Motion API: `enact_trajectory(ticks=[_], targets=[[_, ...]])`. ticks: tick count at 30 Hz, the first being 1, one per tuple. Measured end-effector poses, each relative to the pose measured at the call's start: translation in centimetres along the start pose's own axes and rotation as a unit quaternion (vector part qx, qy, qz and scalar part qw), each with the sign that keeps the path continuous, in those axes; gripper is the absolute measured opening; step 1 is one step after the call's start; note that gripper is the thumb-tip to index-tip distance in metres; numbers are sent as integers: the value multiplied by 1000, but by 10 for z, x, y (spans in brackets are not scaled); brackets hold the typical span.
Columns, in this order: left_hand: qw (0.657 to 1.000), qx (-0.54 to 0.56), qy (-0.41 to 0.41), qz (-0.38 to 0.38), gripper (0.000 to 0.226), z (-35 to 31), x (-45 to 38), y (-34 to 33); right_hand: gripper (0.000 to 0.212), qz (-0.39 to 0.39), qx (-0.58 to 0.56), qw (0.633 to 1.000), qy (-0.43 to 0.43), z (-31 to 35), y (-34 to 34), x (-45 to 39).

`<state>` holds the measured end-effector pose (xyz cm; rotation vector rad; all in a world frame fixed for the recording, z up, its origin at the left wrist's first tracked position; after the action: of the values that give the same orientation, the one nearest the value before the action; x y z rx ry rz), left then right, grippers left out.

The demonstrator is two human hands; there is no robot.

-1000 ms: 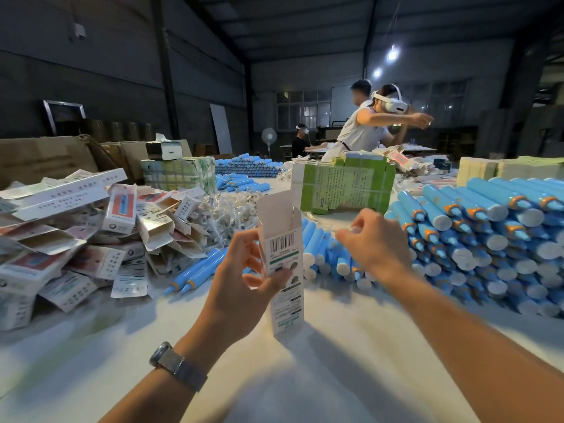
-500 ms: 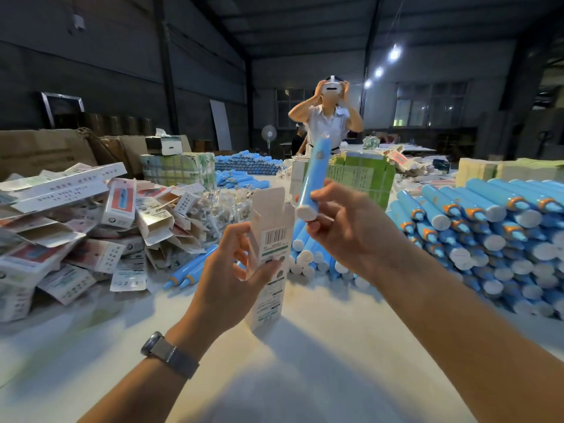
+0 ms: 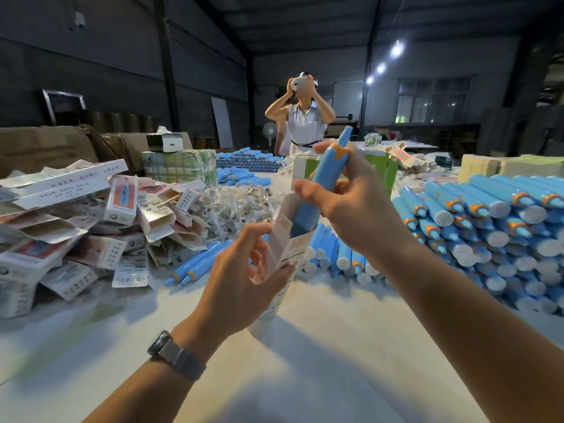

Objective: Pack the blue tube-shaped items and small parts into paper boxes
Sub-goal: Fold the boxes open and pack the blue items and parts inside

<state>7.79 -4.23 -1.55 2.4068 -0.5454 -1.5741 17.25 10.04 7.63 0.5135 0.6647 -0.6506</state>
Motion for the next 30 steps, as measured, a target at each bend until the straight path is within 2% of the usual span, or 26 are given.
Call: enact_trajectory(ticks=[3,9,11,13,17,19,23,25,27,30], targets=[[1000,-4,7,-3,42,2,1,-1,44,-2,32,999,10,-2,0,0],[1000,-20,18,-12,40,6,2,-2,92,-15,-21,993,115,-6,0,5],[1000,-15,24,-6,37,8,2,-2,85,-18,-50,990,129,-8,0,6],[1000,-7,29,-3,37,11,2,-1,68,-21,-54,990,132,-9,1,5],[999,-5,30,-21,36,12,3,3,21,-42,34,984,172,-12,-2,7],[999,-10,17,-30,32,13,4,4,7,-22,79,975,209,-17,-11,14],[998,-8,35,-60,35,20,4,7,7,30,151,967,204,-31,-29,23],[996,-20,40,-76,35,24,5,9,9,36,149,967,204,-31,-32,21],[994,-26,44,-101,34,28,4,12,8,44,78,979,181,-32,-37,17],[987,-38,50,-145,33,37,3,20,21,22,-34,996,84,-48,-50,4]])
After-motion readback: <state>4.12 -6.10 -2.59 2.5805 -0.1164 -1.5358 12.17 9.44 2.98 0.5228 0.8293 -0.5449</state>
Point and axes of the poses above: each hand's wrist, its own x-axis away from the middle knuckle, its own y-axis out of the back of the hand, z = x × y, the point moved 3 cm from there along -x, towards the middle knuckle, and after that the axes turned 1 degree about -x, right-handed, at the moved point
